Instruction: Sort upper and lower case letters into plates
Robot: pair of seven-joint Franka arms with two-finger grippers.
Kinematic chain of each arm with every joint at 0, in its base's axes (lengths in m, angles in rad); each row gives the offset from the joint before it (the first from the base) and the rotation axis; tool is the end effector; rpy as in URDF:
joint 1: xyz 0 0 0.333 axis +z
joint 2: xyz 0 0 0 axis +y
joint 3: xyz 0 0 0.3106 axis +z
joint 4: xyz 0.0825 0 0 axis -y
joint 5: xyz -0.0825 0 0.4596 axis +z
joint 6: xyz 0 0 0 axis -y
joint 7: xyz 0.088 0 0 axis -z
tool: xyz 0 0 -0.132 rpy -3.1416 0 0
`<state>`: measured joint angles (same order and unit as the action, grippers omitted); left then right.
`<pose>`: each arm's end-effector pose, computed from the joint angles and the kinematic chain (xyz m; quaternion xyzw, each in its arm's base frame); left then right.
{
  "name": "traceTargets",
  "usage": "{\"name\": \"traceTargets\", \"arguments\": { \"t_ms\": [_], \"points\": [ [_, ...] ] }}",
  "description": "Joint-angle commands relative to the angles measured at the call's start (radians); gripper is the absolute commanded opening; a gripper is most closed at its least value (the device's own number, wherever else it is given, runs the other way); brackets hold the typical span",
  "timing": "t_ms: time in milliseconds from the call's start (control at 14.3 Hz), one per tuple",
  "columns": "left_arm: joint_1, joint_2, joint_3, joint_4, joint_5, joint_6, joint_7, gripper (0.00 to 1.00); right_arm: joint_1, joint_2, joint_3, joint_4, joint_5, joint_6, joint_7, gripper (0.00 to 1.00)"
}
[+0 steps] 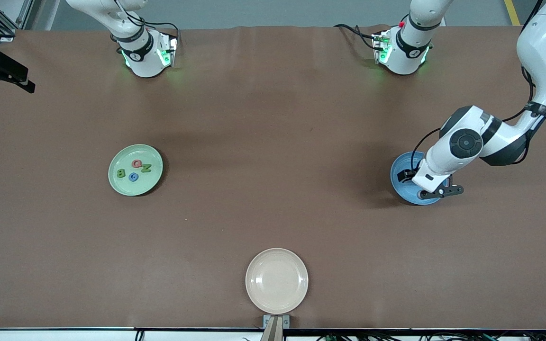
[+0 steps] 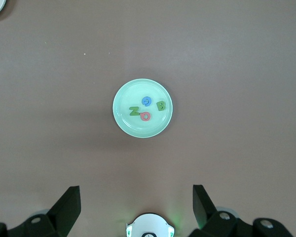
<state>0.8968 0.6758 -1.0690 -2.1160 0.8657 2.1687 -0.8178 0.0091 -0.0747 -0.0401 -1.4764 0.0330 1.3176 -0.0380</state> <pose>0.5890 -0.1042 0.1466 -0.9963 -0.0556 0.0338 0.0557 0.5747 -0.0138 0.6687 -0.9989 -0.0071 0.0414 0.0191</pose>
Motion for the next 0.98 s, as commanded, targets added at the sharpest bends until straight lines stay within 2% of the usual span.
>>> {"name": "traceTargets", "arguments": {
  "t_ms": [0,210,350,420,490,700,910],
  "points": [
    [0.028,-0.025,-0.017,0.004,-0.019,-0.029,0.006,1.00,-0.012,-0.016,0.003,-0.009,0.018,-0.015,0.017,1.00],
    [0.027,-0.036,-0.045,0.047,-0.066,-0.059,0.012,1.00,-0.014,-0.016,0.000,-0.009,0.018,-0.023,0.042,1.00],
    [-0.001,-0.125,-0.048,0.056,-0.191,-0.063,0.073,0.99,-0.014,-0.016,0.000,-0.009,0.018,-0.023,0.052,1.00],
    [-0.030,-0.169,-0.027,0.062,-0.289,-0.063,0.168,0.99,-0.014,-0.016,0.000,-0.009,0.018,-0.024,0.052,1.00],
    [-0.071,-0.209,0.028,0.071,-0.380,-0.063,0.254,0.99,-0.015,-0.016,-0.001,-0.009,0.016,-0.027,0.049,1.00],
    [-0.238,-0.312,0.226,0.088,-0.557,-0.064,0.438,0.99,-0.017,-0.016,0.002,-0.009,0.016,-0.028,0.049,1.00],
    [-0.431,-0.367,0.407,0.093,-0.750,-0.064,0.499,0.99,-0.015,-0.016,0.006,-0.009,0.016,-0.018,0.049,1.00]
  ]
}}
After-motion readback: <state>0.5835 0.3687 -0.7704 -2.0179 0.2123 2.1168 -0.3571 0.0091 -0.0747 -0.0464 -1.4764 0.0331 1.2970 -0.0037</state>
